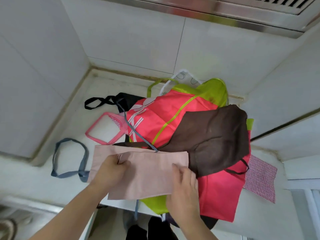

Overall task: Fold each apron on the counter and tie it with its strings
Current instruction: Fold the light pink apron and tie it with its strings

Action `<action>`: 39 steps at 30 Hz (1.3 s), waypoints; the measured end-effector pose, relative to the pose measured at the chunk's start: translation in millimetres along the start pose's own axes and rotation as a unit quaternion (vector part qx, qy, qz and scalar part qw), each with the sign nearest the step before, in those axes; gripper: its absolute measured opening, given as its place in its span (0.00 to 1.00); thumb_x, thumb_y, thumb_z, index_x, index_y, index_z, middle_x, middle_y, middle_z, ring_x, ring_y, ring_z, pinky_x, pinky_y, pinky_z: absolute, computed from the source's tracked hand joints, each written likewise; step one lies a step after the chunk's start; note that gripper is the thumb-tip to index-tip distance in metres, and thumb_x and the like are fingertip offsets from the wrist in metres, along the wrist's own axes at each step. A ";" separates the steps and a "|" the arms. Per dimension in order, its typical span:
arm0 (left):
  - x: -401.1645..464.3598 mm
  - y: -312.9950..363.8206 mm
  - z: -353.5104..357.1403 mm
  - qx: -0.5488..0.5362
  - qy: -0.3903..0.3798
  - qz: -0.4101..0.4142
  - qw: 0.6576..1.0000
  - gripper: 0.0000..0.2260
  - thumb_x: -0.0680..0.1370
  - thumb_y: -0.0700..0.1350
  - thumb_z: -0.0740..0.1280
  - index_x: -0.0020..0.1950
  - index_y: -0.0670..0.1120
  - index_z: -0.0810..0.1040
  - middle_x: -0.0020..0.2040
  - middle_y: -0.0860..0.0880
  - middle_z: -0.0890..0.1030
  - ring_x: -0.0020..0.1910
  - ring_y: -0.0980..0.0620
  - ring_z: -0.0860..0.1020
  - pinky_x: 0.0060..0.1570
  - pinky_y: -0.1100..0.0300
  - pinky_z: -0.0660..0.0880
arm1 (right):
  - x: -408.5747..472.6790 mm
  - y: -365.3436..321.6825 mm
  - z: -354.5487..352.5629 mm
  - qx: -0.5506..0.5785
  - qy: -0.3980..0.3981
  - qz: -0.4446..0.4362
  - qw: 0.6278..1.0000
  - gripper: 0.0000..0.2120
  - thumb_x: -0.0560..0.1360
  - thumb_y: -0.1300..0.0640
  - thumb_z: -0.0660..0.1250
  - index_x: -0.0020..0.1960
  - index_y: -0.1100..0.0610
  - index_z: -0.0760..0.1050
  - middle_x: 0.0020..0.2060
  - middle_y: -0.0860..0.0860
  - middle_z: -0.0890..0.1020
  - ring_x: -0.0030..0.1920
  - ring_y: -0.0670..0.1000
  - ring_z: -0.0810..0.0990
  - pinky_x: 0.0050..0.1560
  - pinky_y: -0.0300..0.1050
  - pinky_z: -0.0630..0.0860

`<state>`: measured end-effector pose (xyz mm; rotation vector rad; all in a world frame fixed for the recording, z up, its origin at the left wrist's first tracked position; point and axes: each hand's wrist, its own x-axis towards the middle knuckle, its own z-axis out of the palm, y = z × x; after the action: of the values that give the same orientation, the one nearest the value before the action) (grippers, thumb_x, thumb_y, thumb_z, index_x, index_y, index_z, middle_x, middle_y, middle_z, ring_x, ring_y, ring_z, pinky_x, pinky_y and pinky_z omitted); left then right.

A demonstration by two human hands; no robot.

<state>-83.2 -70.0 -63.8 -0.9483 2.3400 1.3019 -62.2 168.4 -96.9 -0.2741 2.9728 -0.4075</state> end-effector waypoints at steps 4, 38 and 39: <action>22.2 -20.7 -4.8 0.052 -0.012 0.005 0.999 0.12 0.83 0.44 0.64 0.40 0.47 0.78 0.35 0.50 0.79 0.39 0.48 0.76 0.42 0.53 0.69 | 8.9 25.6 8.0 0.025 -0.009 0.109 0.994 0.38 0.60 0.64 0.74 0.70 0.58 0.69 0.59 0.54 0.71 0.56 0.60 0.76 0.55 0.54 0.79; 65.7 -94.6 -8.8 0.277 0.178 0.245 0.912 0.22 0.71 0.31 0.73 0.64 0.37 0.76 0.57 0.37 0.75 0.52 0.35 0.74 0.50 0.40 0.77 | 21.6 20.6 20.9 0.491 -0.239 0.250 0.800 0.21 0.69 0.57 0.71 0.61 0.46 0.75 0.53 0.47 0.85 0.50 0.42 0.84 0.51 0.42 0.80; 58.1 -90.8 1.9 0.264 0.115 0.292 0.912 0.22 0.72 0.35 0.75 0.66 0.41 0.77 0.59 0.41 0.75 0.55 0.40 0.74 0.54 0.43 0.79 | 26.0 18.6 24.1 0.512 -0.220 0.275 0.784 0.18 0.72 0.54 0.74 0.61 0.48 0.77 0.54 0.47 0.86 0.52 0.45 0.85 0.52 0.46 0.82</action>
<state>-65.0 -125.5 -154.5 -0.2371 3.0700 0.6424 -86.9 174.7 -127.8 0.5242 1.8471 -1.4809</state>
